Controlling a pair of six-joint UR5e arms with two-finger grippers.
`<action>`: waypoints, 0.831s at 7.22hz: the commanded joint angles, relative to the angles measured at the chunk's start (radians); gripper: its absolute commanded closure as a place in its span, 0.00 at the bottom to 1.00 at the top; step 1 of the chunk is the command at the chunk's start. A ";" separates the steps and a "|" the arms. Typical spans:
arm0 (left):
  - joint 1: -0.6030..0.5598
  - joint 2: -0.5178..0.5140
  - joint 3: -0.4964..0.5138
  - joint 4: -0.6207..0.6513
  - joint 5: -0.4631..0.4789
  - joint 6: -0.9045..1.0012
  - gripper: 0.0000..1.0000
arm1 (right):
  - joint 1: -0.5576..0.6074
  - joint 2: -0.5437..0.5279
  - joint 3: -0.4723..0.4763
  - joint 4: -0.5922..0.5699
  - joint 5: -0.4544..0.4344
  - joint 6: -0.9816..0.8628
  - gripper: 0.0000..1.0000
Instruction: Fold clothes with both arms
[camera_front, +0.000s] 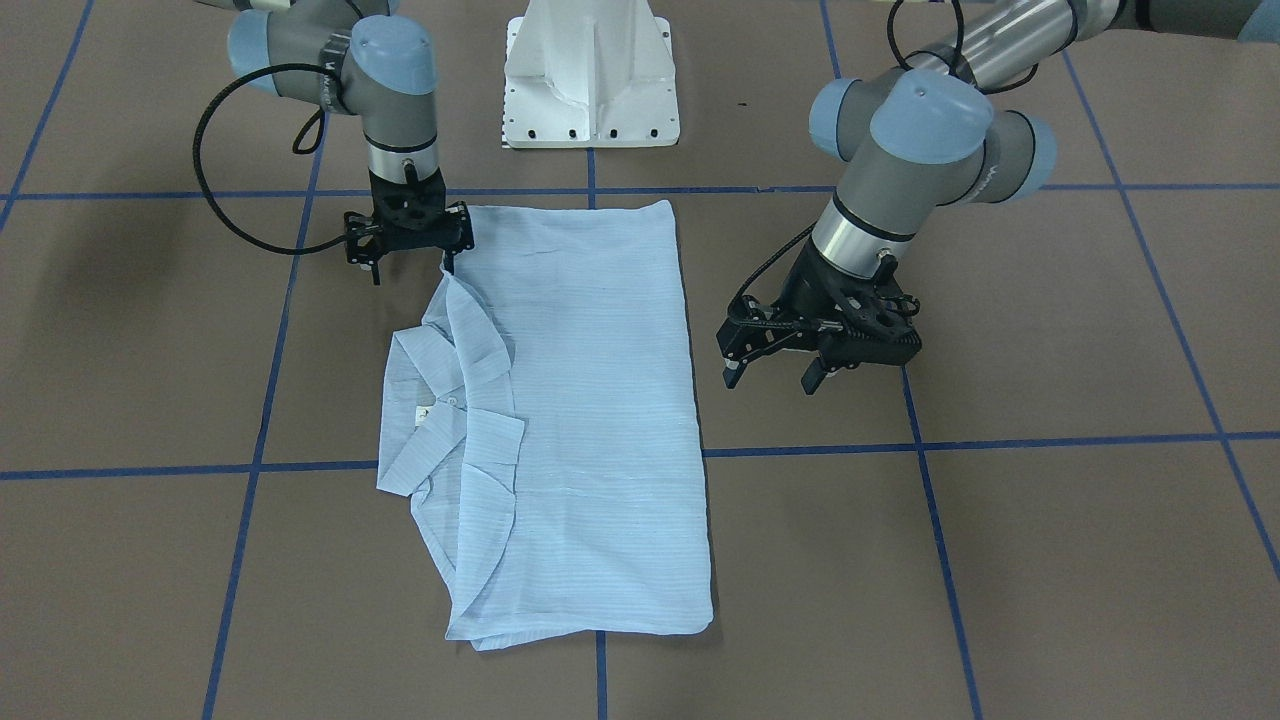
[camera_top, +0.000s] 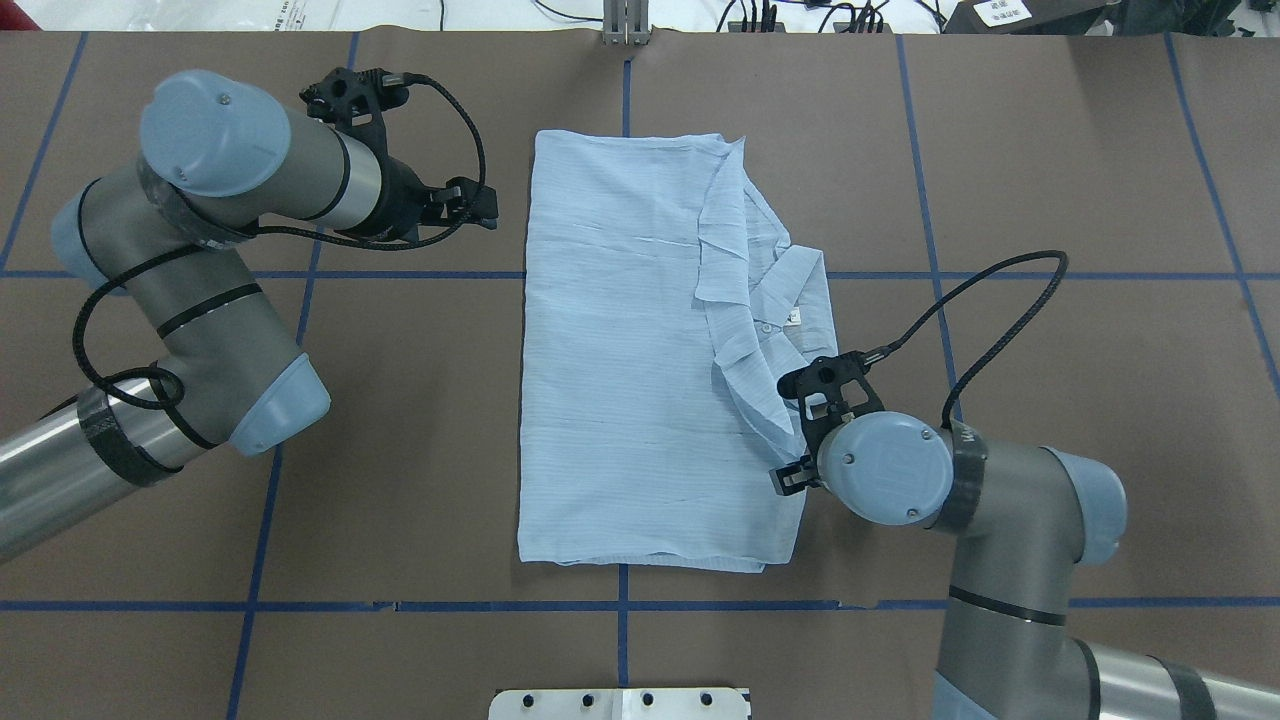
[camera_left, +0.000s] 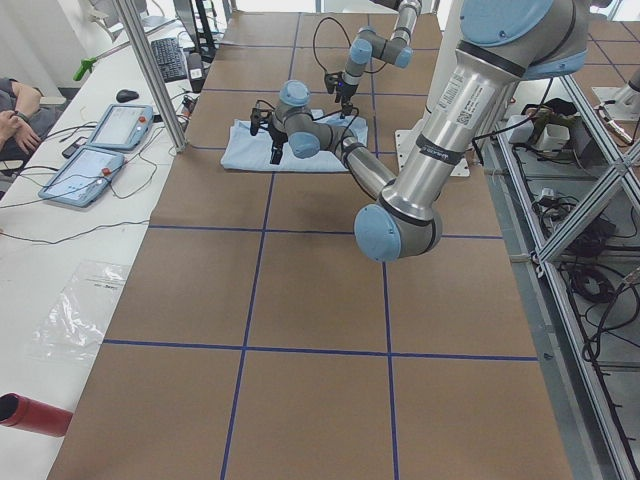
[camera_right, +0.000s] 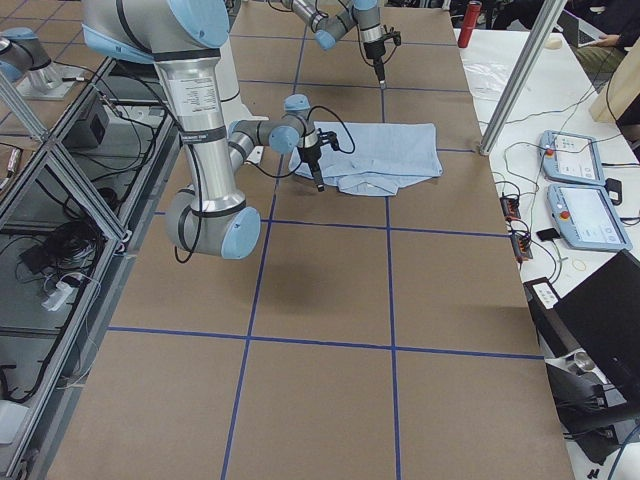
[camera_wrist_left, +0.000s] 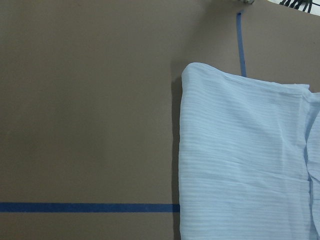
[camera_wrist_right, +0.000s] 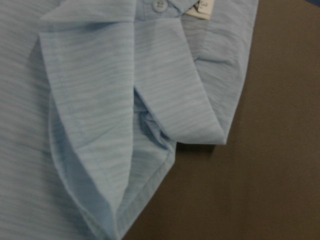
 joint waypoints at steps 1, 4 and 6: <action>0.017 -0.014 -0.002 0.001 0.000 -0.024 0.00 | 0.038 -0.163 0.107 0.010 0.018 -0.051 0.00; 0.019 -0.010 0.000 0.000 0.000 -0.020 0.00 | 0.090 0.018 0.088 0.006 0.037 -0.048 0.00; 0.019 -0.004 0.003 0.000 0.000 -0.012 0.00 | 0.107 0.187 -0.071 0.006 0.034 -0.054 0.00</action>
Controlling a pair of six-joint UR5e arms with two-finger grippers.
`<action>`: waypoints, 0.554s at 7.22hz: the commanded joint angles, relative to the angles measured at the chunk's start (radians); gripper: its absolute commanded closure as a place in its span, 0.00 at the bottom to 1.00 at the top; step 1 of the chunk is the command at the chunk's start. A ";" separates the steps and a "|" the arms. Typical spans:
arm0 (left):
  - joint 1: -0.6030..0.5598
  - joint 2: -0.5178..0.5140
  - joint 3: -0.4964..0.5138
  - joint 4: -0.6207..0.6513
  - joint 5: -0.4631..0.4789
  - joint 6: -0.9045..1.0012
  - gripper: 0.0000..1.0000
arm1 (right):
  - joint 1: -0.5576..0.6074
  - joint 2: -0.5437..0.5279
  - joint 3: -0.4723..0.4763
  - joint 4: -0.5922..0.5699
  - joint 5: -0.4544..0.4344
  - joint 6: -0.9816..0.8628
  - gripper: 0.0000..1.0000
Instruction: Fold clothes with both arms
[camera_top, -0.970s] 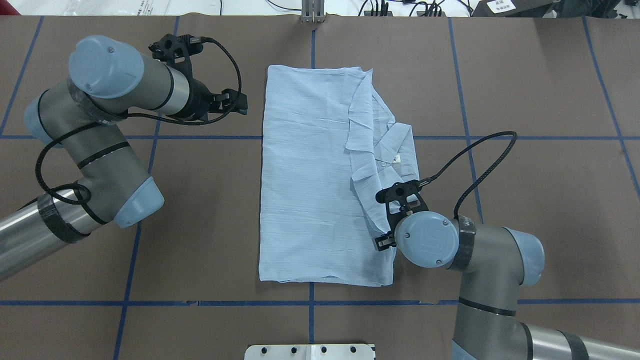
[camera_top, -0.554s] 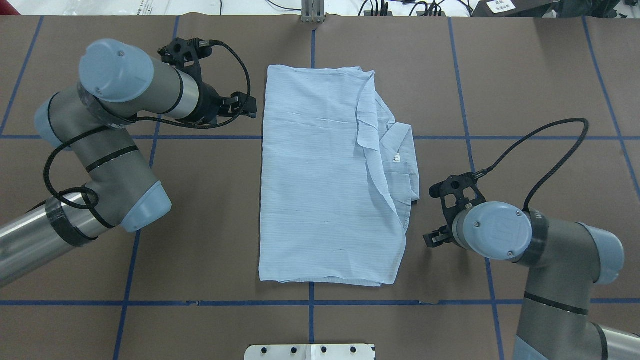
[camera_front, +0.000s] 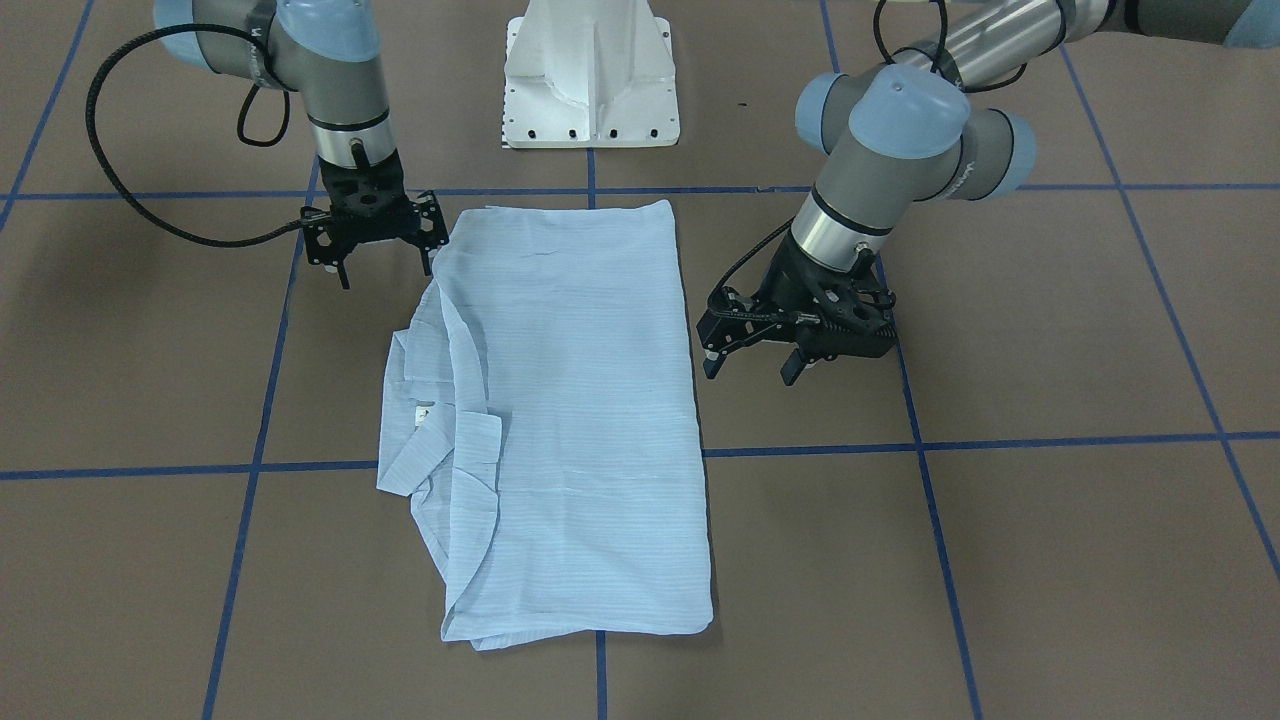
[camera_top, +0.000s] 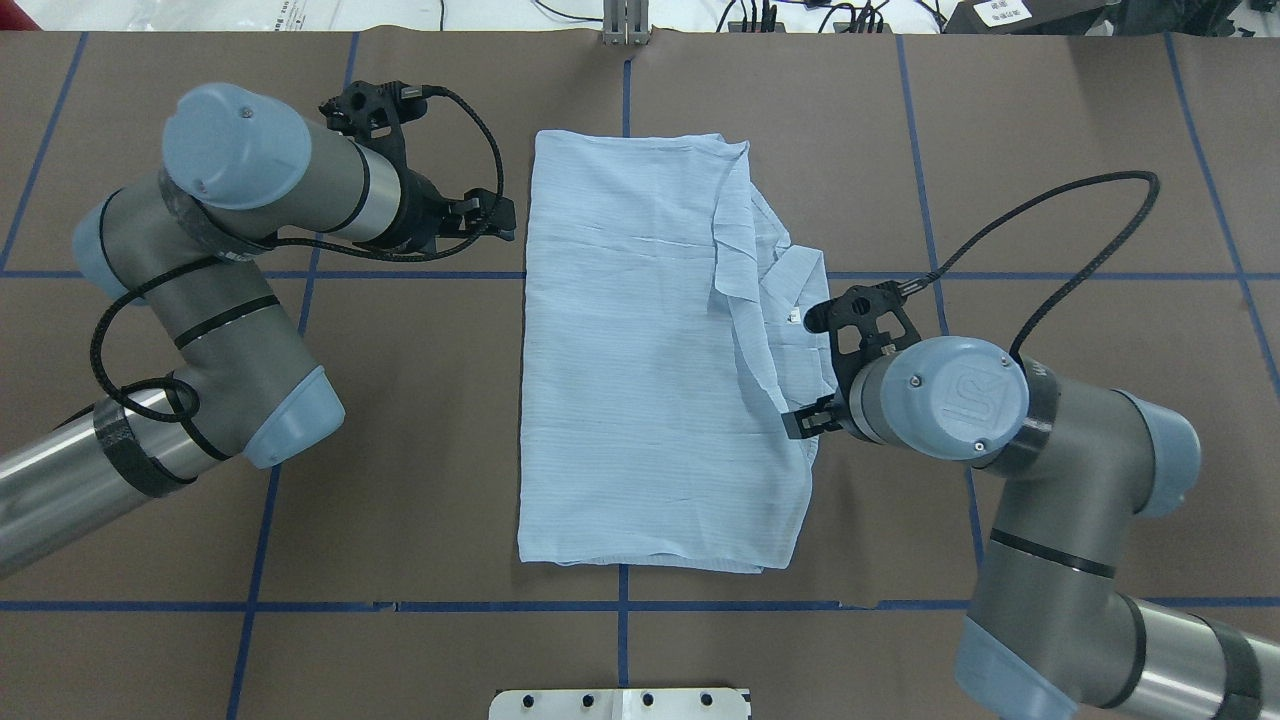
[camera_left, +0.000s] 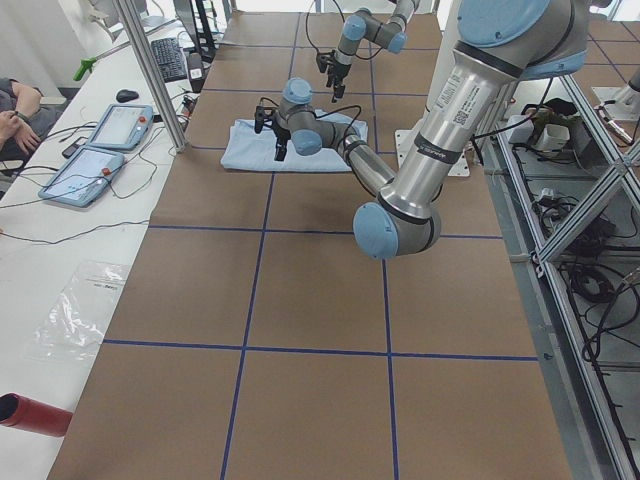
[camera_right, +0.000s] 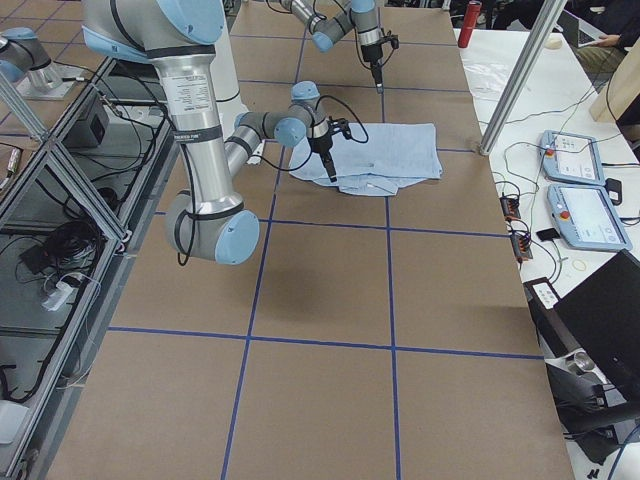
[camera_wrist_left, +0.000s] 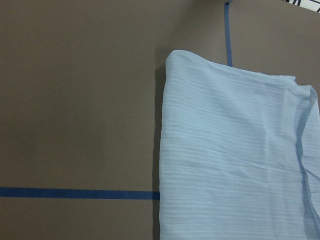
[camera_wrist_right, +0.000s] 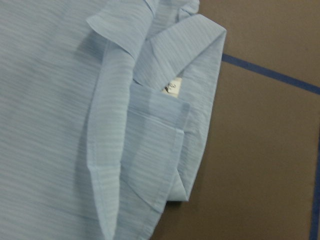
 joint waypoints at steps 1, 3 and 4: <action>0.000 0.007 0.002 0.000 0.000 0.005 0.00 | 0.011 0.129 -0.146 0.005 -0.008 -0.015 0.00; 0.000 0.005 0.037 -0.037 0.000 0.003 0.00 | 0.011 0.181 -0.236 0.005 -0.013 -0.031 0.00; 0.000 0.007 0.072 -0.090 0.000 0.003 0.00 | 0.011 0.180 -0.249 0.005 -0.013 -0.043 0.00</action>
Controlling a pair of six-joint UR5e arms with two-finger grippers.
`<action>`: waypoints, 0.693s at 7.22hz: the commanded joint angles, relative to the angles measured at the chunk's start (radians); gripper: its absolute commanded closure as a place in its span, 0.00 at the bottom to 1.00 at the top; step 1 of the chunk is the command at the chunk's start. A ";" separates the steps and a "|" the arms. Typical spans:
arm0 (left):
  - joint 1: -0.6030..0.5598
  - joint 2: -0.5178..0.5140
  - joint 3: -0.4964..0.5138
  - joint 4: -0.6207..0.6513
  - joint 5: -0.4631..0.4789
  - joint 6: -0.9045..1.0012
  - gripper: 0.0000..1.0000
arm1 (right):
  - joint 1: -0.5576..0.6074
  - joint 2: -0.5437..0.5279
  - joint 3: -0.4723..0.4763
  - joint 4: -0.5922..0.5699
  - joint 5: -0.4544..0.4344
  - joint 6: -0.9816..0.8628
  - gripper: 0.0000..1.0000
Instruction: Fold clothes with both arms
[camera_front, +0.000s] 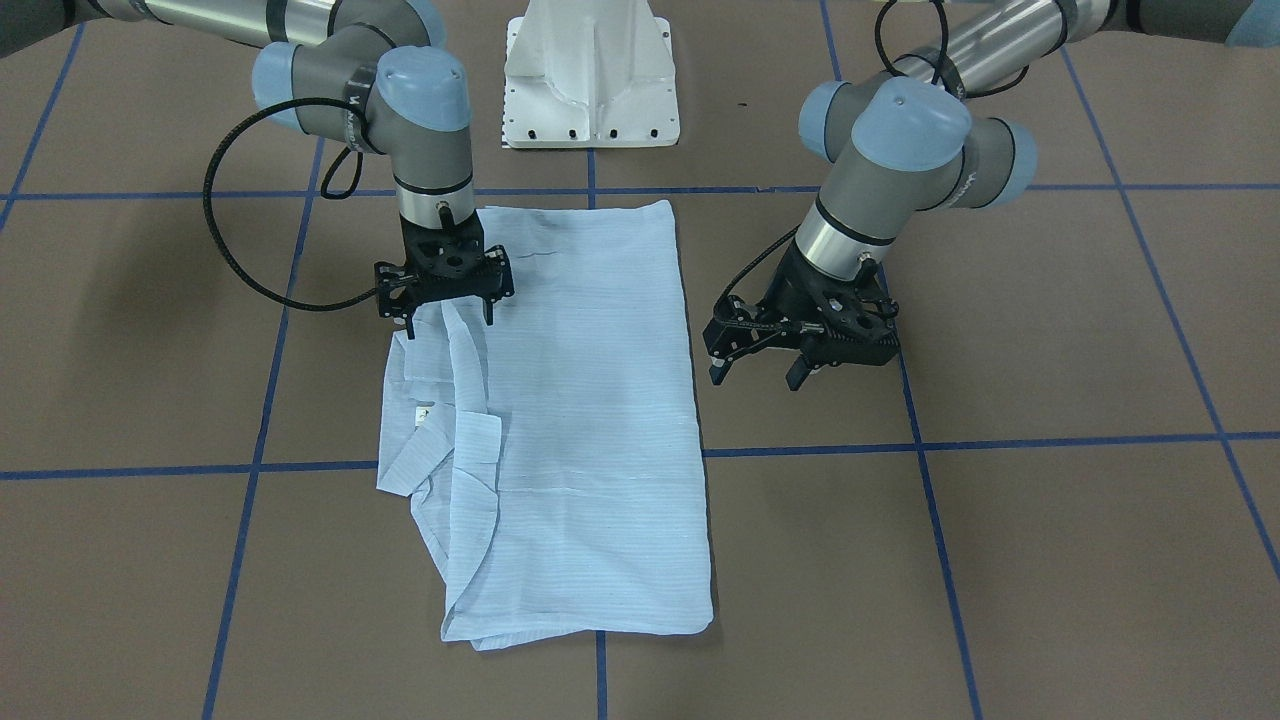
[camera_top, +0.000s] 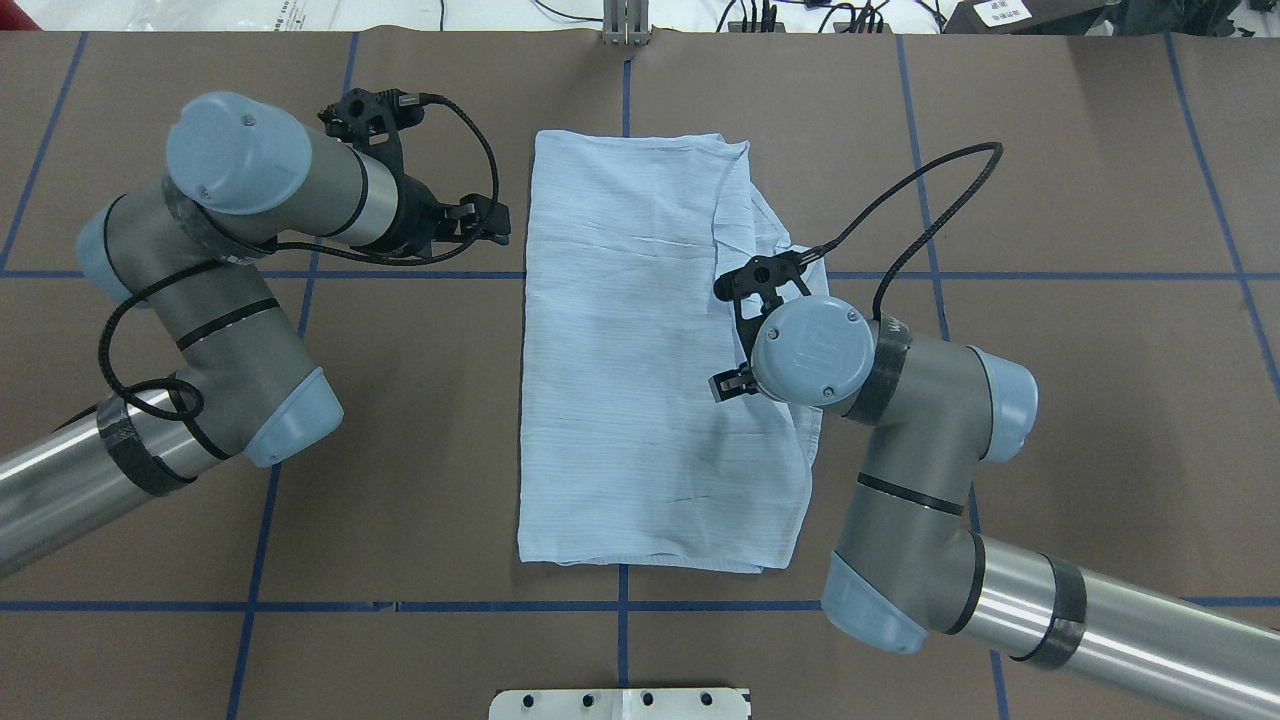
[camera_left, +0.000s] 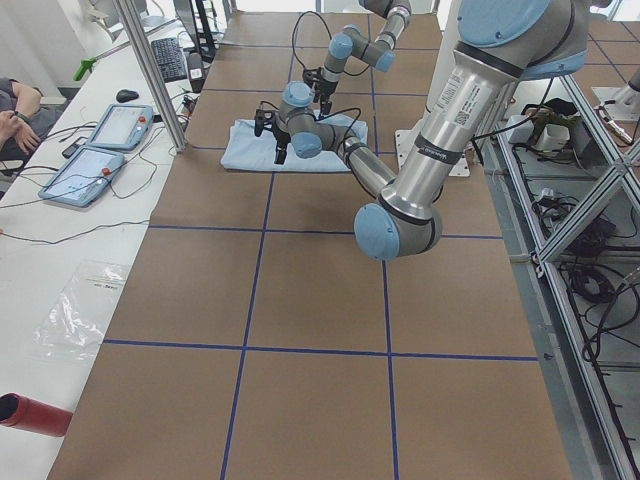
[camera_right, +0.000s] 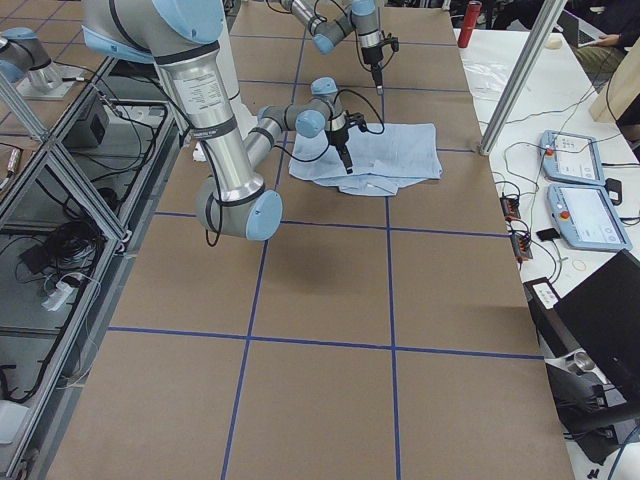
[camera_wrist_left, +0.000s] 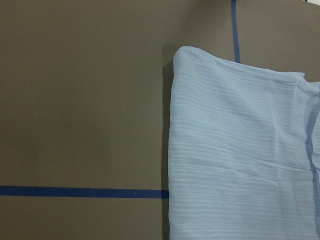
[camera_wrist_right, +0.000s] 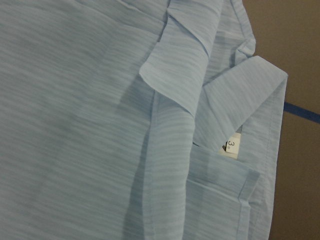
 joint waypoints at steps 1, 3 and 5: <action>0.000 0.001 0.039 -0.058 0.000 0.000 0.00 | 0.000 0.010 -0.040 0.002 -0.001 -0.015 0.00; 0.000 -0.008 0.038 -0.059 0.000 -0.003 0.00 | 0.003 -0.002 -0.042 -0.001 0.003 -0.038 0.00; 0.002 -0.013 0.032 -0.059 -0.002 -0.006 0.00 | 0.044 -0.030 -0.041 0.000 0.013 -0.082 0.00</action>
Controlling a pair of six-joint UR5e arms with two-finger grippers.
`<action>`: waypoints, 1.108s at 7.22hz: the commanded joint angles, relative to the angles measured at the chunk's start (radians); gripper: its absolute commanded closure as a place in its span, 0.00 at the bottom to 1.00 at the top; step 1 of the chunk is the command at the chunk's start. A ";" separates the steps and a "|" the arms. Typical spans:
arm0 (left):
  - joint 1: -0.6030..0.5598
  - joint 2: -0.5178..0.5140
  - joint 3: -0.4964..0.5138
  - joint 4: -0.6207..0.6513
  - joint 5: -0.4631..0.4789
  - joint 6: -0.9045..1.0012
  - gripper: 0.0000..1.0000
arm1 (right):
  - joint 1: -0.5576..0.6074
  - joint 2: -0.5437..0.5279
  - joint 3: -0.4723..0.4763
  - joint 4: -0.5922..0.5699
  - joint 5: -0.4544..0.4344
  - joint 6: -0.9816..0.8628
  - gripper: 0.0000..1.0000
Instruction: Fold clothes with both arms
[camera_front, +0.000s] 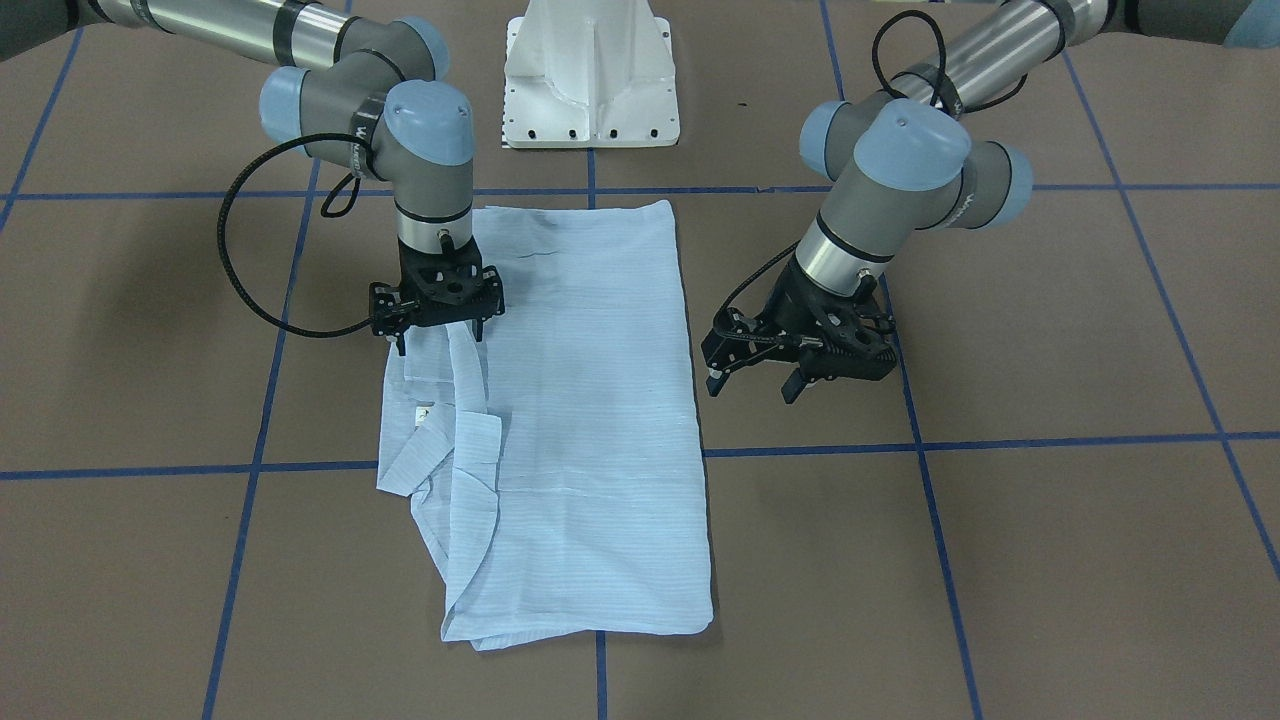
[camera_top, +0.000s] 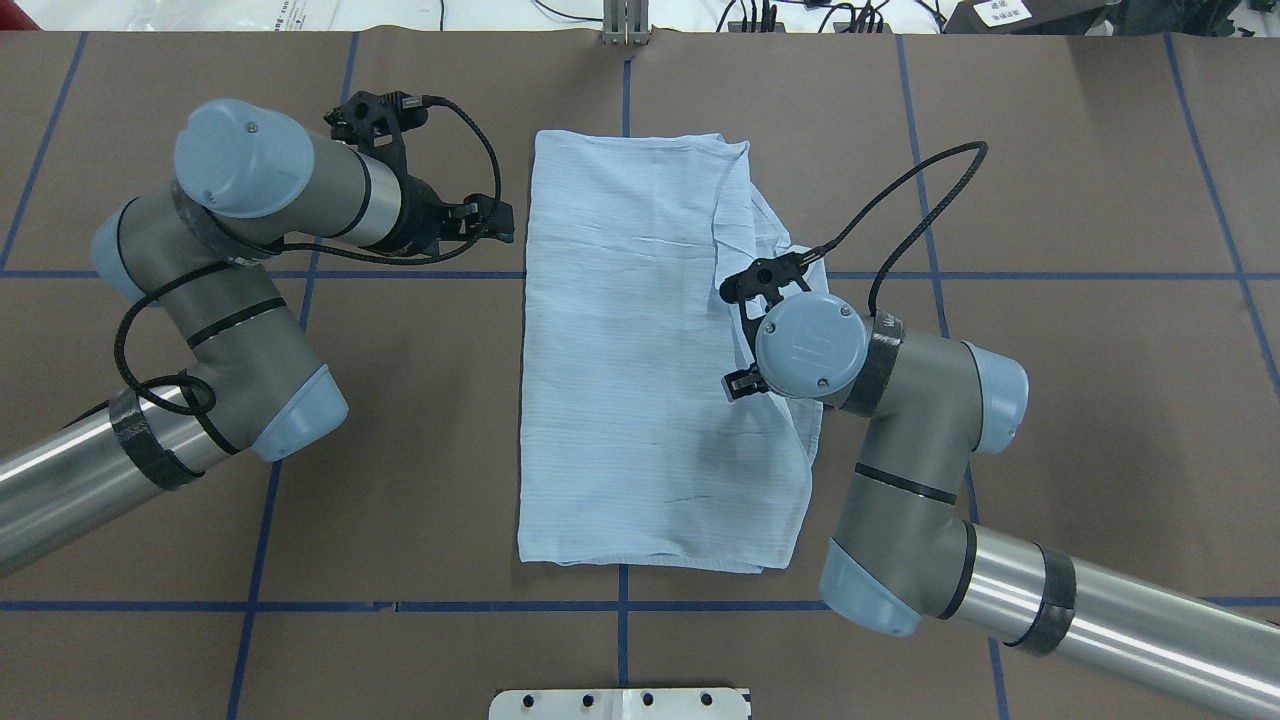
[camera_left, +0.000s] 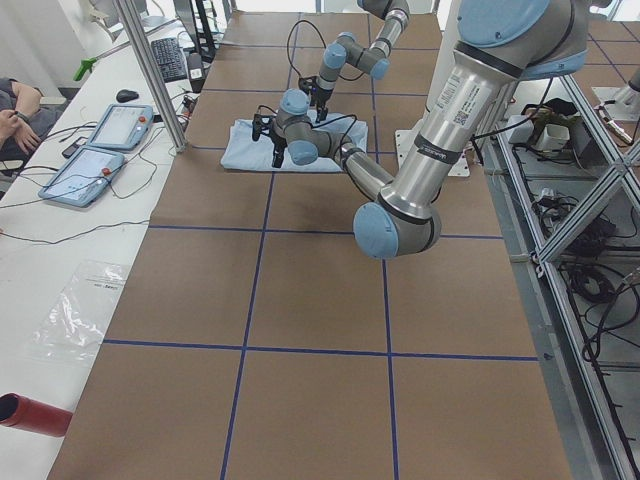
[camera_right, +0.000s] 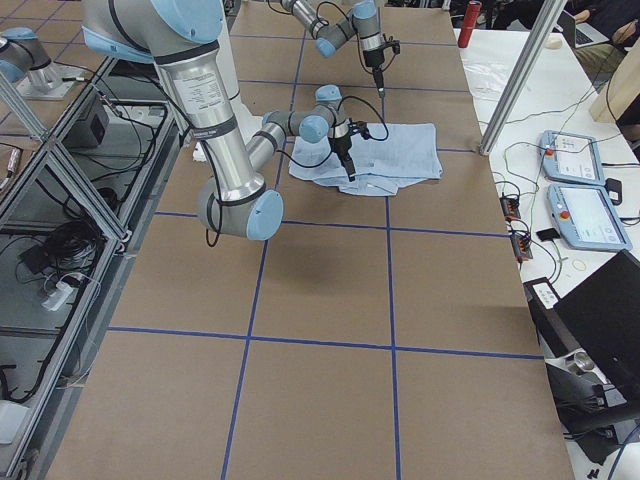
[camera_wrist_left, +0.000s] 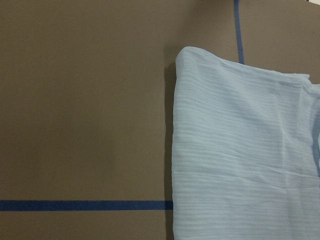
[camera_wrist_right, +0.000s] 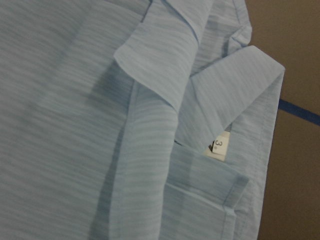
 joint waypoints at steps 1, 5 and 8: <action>0.001 -0.010 -0.006 0.004 0.000 -0.003 0.00 | 0.066 -0.041 0.001 0.000 0.017 -0.070 0.00; 0.000 -0.020 -0.043 0.013 0.001 -0.029 0.00 | 0.270 -0.115 0.023 0.001 0.199 -0.260 0.00; 0.066 0.051 -0.208 0.107 -0.062 -0.147 0.00 | 0.272 -0.161 0.196 -0.003 0.322 -0.175 0.00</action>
